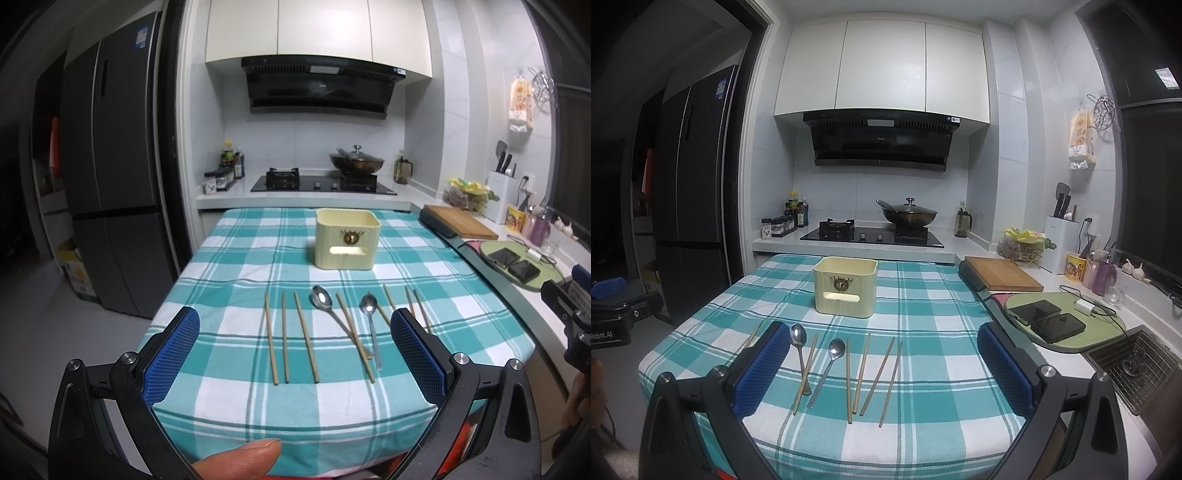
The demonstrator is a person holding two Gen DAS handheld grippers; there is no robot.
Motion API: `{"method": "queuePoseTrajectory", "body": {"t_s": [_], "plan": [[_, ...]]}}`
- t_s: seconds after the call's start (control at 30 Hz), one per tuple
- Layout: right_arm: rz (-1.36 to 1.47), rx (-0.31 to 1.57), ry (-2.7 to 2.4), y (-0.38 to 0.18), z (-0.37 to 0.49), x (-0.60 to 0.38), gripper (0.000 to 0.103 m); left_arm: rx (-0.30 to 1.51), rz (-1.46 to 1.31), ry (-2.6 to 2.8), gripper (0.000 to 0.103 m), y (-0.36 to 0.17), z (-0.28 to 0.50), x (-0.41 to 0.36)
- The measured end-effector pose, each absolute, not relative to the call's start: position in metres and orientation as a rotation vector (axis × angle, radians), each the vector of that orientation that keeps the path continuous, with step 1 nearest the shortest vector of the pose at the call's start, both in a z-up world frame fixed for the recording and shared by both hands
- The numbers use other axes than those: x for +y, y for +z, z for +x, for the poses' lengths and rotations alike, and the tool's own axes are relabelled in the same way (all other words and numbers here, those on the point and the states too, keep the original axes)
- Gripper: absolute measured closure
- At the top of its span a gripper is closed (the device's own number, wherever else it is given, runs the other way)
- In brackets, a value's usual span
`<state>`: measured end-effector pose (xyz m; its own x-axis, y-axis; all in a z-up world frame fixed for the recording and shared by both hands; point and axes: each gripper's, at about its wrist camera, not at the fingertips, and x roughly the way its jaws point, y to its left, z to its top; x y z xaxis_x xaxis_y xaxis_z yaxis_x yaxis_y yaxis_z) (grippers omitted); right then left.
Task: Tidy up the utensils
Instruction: 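Lower the left tool to a wooden chopstick while the right tool lowers to another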
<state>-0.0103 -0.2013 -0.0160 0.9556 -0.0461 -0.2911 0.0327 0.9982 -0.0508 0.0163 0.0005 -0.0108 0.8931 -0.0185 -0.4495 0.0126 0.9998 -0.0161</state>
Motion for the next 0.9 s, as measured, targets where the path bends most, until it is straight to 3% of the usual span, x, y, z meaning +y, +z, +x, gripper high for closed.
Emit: {"method": "queuePoseTrajectory", "body": {"t_s": [0.23, 0.53, 0.9], "plan": [[-0.069, 0.327, -0.037, -0.025, -0.002, -0.199, 0.0, 0.542, -0.022, -0.007, 0.0, -0.026, 0.042, 0.015], [-0.107, 0.407, -0.044, -0.041, 0.021, -0.204, 0.0, 0.773, -0.085, 0.005, 0.0, -0.086, 0.12, 0.054], [-0.116, 0.558, -0.084, -0.074, 0.062, -0.223, 0.0, 0.919, -0.119, 0.0, 0.0, -0.135, 0.227, 0.073]]}}
